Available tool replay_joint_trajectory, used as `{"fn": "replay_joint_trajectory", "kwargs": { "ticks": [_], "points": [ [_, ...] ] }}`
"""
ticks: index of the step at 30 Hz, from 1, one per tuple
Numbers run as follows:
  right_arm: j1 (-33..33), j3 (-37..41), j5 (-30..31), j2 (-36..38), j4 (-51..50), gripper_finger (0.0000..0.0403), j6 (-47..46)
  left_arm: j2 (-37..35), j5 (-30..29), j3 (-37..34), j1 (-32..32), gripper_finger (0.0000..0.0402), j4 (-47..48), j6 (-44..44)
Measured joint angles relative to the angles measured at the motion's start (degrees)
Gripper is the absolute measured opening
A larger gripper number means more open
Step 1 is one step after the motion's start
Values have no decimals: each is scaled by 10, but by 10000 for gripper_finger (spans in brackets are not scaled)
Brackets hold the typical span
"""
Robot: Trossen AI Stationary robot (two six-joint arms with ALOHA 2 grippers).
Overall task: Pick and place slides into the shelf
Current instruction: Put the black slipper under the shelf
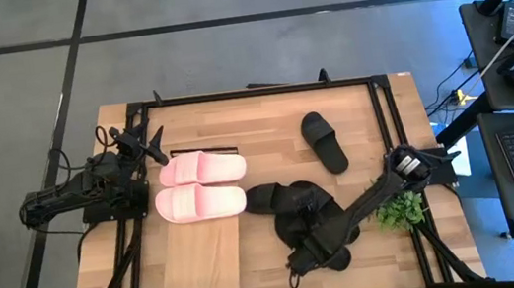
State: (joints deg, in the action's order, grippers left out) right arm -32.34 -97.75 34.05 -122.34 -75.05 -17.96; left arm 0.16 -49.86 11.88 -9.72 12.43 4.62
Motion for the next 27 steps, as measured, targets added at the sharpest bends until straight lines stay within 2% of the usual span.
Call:
{"fn": "replay_joint_trajectory", "kwargs": {
  "ticks": [7, 11, 20, 27],
  "points": [
    [13, 47, 5, 1, 0, 237, -16, 0, 0, 0, 0, 217, 1, 0],
    [14, 58, 8, 0, -1, 223, -28, 0, 0, 0, 0, 217, 1, 0],
    [14, 59, 9, 0, -1, 143, -28, 0, 0, 0, 0, 217, 1, 0],
    [15, 59, 15, 1, -3, 66, -41, 0, 0, 0, 0, 217, 1, 0]
  ]
}}
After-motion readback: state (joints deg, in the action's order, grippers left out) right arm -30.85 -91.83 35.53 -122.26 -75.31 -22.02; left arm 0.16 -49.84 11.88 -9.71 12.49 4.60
